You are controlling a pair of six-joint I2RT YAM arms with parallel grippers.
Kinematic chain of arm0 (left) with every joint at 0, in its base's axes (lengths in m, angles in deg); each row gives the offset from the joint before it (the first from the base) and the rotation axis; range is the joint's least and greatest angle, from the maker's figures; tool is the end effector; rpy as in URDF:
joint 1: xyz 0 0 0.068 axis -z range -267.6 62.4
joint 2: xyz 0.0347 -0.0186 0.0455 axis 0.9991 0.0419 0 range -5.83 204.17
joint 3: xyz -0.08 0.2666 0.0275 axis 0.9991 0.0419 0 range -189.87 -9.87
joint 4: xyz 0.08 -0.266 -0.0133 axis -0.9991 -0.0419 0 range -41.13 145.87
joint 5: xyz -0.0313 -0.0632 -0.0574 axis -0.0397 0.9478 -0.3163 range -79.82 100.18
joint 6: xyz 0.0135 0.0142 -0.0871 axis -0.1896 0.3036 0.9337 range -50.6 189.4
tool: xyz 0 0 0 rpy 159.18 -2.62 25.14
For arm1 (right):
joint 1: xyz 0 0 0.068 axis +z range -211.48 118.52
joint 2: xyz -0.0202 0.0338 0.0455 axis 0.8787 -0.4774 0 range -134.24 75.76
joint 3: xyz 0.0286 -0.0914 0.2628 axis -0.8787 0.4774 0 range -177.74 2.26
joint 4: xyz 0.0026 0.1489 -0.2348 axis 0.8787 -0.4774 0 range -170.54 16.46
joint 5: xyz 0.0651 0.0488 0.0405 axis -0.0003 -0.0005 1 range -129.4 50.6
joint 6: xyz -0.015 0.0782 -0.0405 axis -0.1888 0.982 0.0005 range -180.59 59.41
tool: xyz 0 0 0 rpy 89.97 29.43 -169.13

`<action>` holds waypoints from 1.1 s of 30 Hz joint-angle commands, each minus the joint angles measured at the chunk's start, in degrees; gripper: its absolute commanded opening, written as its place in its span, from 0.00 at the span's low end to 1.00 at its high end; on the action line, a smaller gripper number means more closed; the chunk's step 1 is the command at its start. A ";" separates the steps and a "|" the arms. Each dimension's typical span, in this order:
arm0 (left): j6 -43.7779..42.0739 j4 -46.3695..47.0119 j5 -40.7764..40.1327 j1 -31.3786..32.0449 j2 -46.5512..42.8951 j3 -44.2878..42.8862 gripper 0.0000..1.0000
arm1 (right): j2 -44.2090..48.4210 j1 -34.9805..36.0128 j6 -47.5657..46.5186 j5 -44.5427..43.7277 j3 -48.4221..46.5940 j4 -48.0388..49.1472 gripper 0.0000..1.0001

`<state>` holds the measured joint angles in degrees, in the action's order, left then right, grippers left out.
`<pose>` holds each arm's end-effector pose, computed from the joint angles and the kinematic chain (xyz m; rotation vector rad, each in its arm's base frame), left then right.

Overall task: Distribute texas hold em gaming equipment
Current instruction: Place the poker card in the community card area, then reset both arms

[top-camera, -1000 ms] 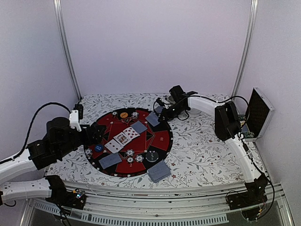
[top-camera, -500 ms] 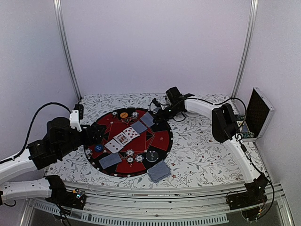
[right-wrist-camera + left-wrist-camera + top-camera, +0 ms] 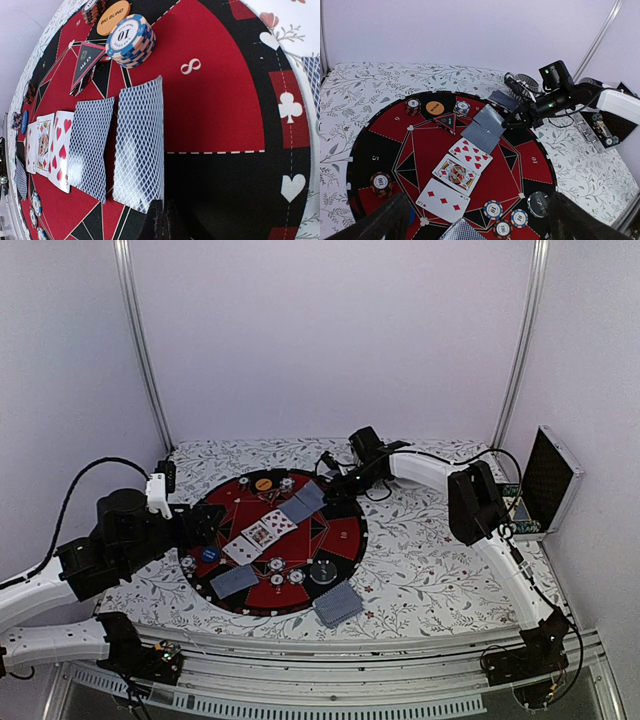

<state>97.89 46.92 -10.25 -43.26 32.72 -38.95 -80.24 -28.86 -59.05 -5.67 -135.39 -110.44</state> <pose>0.1753 -0.1324 0.2515 0.0173 1.9065 -0.5351 0.4948 0.3692 0.0827 -0.9214 2.4055 0.9787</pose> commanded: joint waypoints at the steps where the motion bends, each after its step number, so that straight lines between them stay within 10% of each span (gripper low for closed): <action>1: -0.94 -0.24 -0.14 -0.71 -0.65 0.76 0.98 | -0.69 0.07 -0.92 -2.45 -1.14 -1.59 0.01; 6: -0.89 -0.22 -0.23 -0.71 -0.66 0.63 0.98 | 0.11 0.08 -3.08 -4.47 -1.14 -2.33 0.04; 19: -0.68 -0.37 -0.06 -0.70 -0.75 0.52 0.98 | 4.46 0.46 -5.18 -15.92 -1.13 -1.76 0.50; 24: -0.59 -0.89 -0.12 -0.73 -1.37 0.43 0.98 | 8.62 1.64 -7.72 -20.18 -0.84 -2.13 1.00; 33: -4.36 -1.73 -1.45 -0.77 -1.61 -2.28 0.98 | 30.08 3.61 -11.00 -23.35 11.39 2.21 0.99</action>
<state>97.02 45.96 -10.36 -43.26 30.51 -38.97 -64.37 -26.32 -68.23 -26.54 -128.81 -111.89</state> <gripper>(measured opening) 0.981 0.989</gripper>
